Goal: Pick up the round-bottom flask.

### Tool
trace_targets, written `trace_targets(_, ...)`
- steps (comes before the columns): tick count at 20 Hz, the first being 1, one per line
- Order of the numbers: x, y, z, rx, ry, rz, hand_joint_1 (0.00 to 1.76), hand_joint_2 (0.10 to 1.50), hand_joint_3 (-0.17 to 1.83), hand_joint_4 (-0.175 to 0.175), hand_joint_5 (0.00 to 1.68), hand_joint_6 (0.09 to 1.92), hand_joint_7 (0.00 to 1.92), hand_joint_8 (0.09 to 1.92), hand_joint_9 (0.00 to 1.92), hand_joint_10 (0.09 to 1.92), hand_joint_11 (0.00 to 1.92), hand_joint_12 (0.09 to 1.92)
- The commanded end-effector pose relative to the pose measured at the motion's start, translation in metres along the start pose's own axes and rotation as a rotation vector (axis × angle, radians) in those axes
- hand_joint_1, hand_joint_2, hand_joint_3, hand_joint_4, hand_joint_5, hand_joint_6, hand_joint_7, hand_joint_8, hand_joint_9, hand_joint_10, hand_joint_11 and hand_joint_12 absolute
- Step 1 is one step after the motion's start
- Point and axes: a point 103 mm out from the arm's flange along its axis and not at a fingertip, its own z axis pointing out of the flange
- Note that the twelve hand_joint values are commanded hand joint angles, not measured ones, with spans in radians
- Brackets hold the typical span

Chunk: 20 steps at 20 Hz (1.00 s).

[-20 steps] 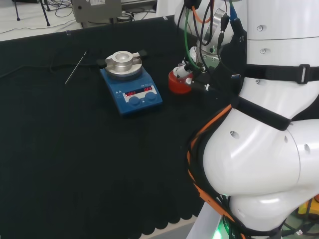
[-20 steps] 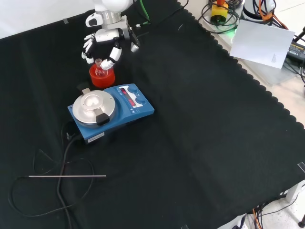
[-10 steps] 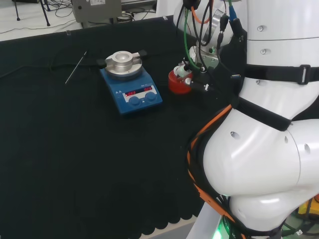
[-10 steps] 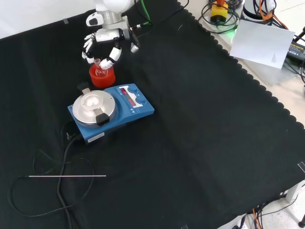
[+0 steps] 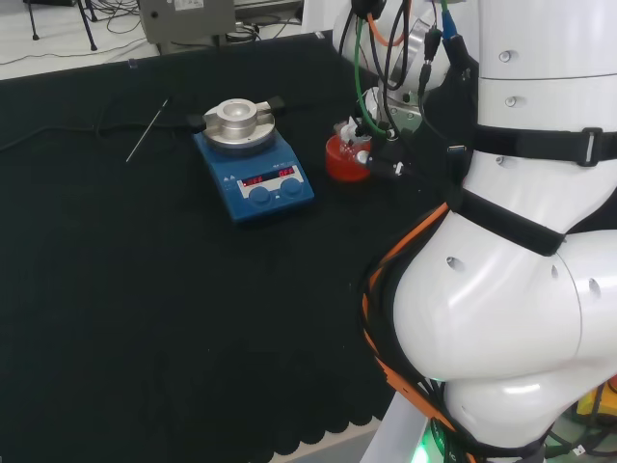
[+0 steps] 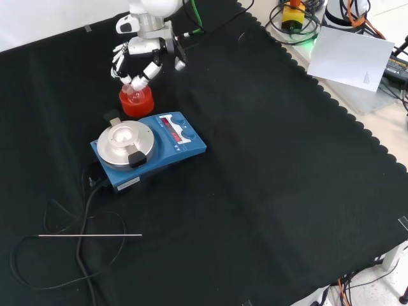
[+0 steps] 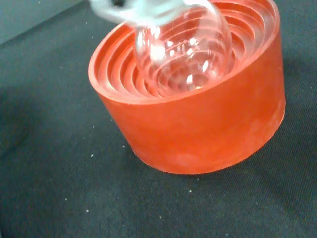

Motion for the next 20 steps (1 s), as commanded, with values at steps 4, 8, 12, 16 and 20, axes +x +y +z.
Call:
trace_targets(4, 0.0, -0.001, 0.002, 0.025, 0.016, -0.001, 1.01, 1.07, 0.04, 0.103, 0.93, 0.95, 0.6, 0.64, 0.71, 0.61, 0.3, 1.32)
trace_targets(8, 0.001, 0.0, 0.006, 0.056, 0.019, -0.015, 0.96, 0.98, -0.01, -0.026, 0.76, 0.77, 0.54, 0.62, 0.67, 0.59, 0.27, 1.3)
trace_targets(12, 0.005, 0.0, 0.008, 0.067, 0.019, -0.035, 0.94, 0.95, -0.11, -0.054, 0.53, 0.71, 0.45, 0.65, 0.61, 0.62, 0.22, 1.32)
trace_targets(16, 0.011, 0.0, 0.01, 0.06, 0.017, -0.043, 0.94, 0.95, -0.17, -0.058, 0.45, 0.65, 0.41, 0.67, 0.58, 0.64, 0.2, 1.32)
trace_targets(20, 0.016, -0.001, 0.013, 0.051, 0.016, -0.049, 0.93, 0.95, -0.17, -0.05, 0.51, 0.68, 0.42, 0.67, 0.58, 0.65, 0.19, 1.32)
